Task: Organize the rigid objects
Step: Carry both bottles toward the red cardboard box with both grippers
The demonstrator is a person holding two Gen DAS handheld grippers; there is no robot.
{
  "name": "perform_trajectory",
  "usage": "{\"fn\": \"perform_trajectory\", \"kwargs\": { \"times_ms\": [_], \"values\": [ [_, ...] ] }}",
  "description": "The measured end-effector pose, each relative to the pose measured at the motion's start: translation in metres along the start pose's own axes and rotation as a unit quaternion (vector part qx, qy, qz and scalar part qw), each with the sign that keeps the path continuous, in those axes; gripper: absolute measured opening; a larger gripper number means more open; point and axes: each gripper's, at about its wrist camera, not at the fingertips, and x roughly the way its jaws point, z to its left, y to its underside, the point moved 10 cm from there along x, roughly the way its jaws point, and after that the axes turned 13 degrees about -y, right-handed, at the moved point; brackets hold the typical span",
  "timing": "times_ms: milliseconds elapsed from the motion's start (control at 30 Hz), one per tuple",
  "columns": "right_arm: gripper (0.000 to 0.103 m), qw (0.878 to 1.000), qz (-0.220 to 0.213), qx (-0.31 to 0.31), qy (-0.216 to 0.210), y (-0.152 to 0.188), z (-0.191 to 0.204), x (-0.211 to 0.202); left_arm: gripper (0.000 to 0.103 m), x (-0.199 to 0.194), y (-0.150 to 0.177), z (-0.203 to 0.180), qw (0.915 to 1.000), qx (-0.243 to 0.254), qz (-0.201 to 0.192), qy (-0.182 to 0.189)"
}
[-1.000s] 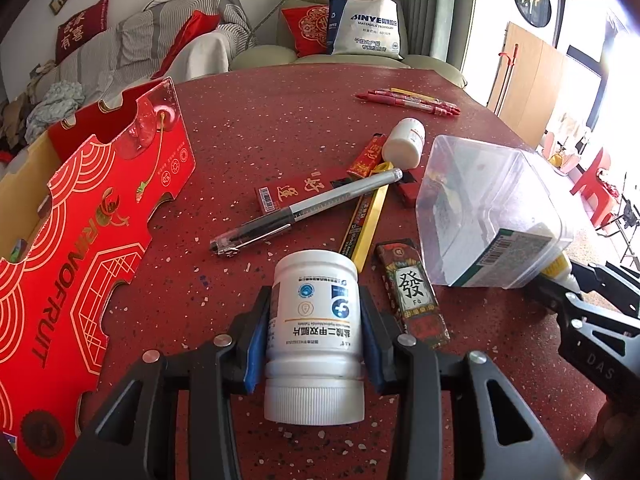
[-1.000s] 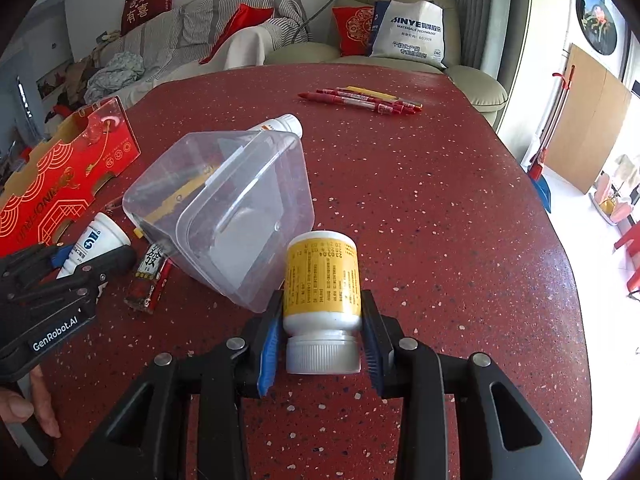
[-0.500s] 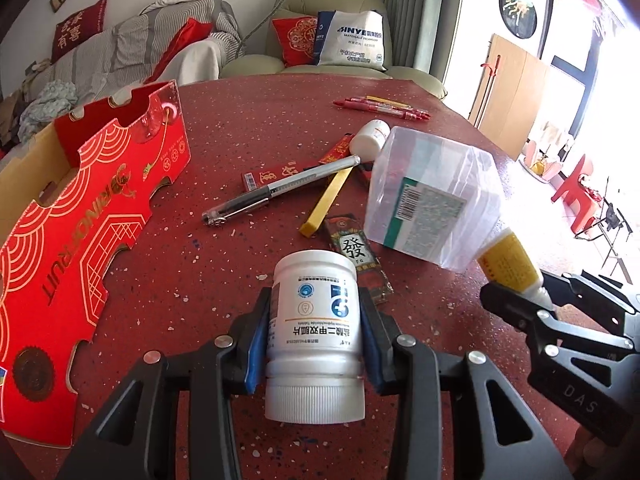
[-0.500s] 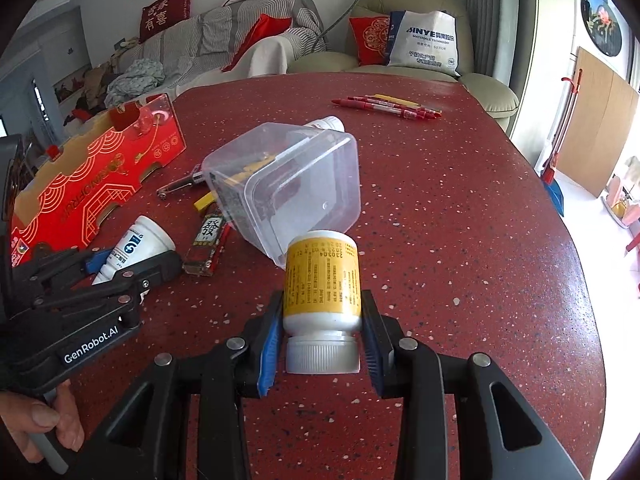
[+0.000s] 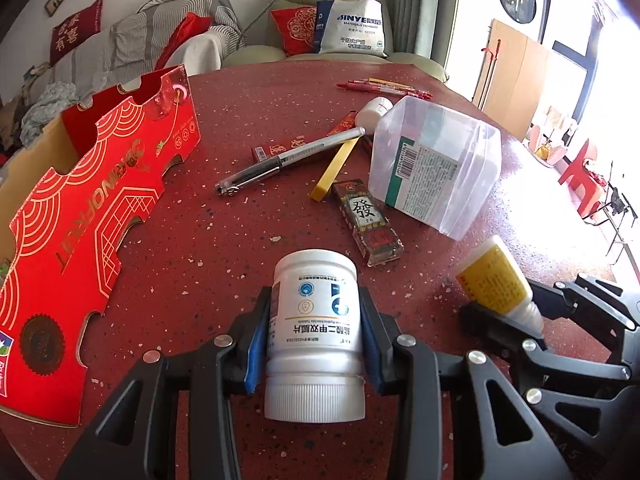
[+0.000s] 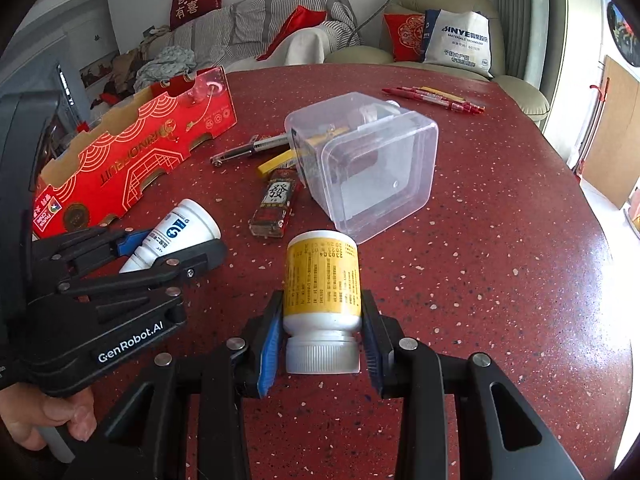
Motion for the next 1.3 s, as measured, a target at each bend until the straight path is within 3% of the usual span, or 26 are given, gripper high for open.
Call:
{"fn": "perform_trajectory", "kwargs": {
  "times_ms": [833,1300],
  "values": [
    [0.037,0.999,0.002,-0.002,0.041,0.0,0.001,0.003,0.043,0.002,0.0,-0.003,0.9999,0.005,-0.004,-0.016],
    [0.037,0.998,-0.017,0.005,0.065,0.024,0.015,-0.013,0.043,-0.017,0.027,0.013,0.9992,-0.018,-0.015,-0.031]
  ]
}}
